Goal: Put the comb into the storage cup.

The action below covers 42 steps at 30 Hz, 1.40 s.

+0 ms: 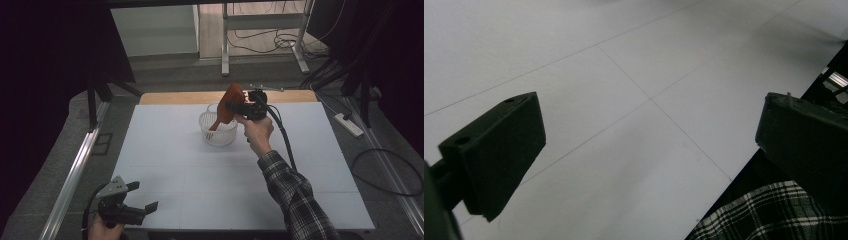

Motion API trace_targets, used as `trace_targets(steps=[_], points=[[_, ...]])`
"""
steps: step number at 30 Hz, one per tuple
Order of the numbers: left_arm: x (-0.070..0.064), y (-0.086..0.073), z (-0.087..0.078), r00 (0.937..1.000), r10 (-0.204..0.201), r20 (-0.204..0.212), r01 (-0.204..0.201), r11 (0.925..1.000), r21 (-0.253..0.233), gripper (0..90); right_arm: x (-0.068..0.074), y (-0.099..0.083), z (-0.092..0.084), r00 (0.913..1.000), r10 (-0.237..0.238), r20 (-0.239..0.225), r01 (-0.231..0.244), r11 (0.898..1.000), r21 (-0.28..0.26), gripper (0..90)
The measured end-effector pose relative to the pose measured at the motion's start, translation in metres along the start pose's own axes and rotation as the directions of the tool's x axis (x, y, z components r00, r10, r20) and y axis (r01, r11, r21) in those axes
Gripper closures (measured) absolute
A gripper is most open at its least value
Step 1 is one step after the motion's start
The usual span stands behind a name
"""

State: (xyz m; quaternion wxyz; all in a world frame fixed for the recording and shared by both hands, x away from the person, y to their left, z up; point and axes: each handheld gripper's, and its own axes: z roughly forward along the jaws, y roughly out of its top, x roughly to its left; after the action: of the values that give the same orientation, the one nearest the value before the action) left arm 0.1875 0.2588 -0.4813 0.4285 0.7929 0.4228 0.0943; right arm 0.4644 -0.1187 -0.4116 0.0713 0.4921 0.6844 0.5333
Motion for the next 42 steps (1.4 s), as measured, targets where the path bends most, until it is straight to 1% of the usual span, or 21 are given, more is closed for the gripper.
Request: trace_targets(steps=[8, 11, 14, 19, 24, 29, 33, 37, 42], points=[[0.000, 0.000, 0.000, 1.0000, -0.006, -0.001, 0.006, 1.0000, 0.004, 0.7, 0.002, -0.002, -0.005, 0.9999, -0.010, 0.002, 0.010, 1.000, -0.004, 52.3], [0.000, 0.000, 0.001, 1.0000, -0.002, -0.003, 0.002, 1.0000, 0.006, 0.8, 0.004, -0.004, -0.006, 0.9995, -0.025, 0.019, 0.025, 1.000, 0.000, 52.2], [0.000, 0.000, 0.001, 1.0000, -0.003, -0.004, 0.003, 1.0000, 0.007, 0.8, 0.002, -0.008, -0.003, 0.9988, -0.033, 0.035, 0.032, 0.999, 0.022, 52.0], [0.000, 0.000, 0.001, 1.0000, -0.003, -0.003, 0.003, 1.0000, 0.008, 0.8, -0.003, -0.013, 0.000, 0.9998, 0.003, 0.022, -0.003, 1.000, 0.008, 51.8], [0.000, 0.000, 0.001, 1.0000, -0.004, -0.005, 0.004, 0.9999, 0.011, 1.0, -0.004, -0.015, 0.000, 0.9996, 0.013, 0.025, -0.014, 1.000, 0.008, 50.2], [0.000, 0.001, 0.001, 1.0000, -0.006, -0.006, 0.007, 0.9999, 0.012, 1.1, -0.011, -0.022, -0.001, 0.9980, 0.059, 0.023, -0.060, 0.998, 0.006, 48.0], [0.000, 0.001, 0.001, 0.9999, -0.009, -0.007, 0.009, 0.9999, 0.013, 1.2, -0.018, -0.024, -0.003, 0.9959, 0.086, 0.030, -0.086, 0.996, 0.011, 45.7], [0.000, 0.001, 0.002, 0.9999, -0.010, -0.009, 0.010, 0.9999, 0.014, 1.2, -0.023, -0.026, -0.005, 0.9953, 0.092, 0.029, -0.092, 0.996, 0.014, 44.2], [0.000, 0.001, 0.001, 0.9998, -0.015, -0.013, 0.015, 0.9998, 0.012, 1.1, -0.022, -0.026, -0.005, 0.9967, 0.072, 0.038, -0.072, 0.997, 0.018, 41.8]])
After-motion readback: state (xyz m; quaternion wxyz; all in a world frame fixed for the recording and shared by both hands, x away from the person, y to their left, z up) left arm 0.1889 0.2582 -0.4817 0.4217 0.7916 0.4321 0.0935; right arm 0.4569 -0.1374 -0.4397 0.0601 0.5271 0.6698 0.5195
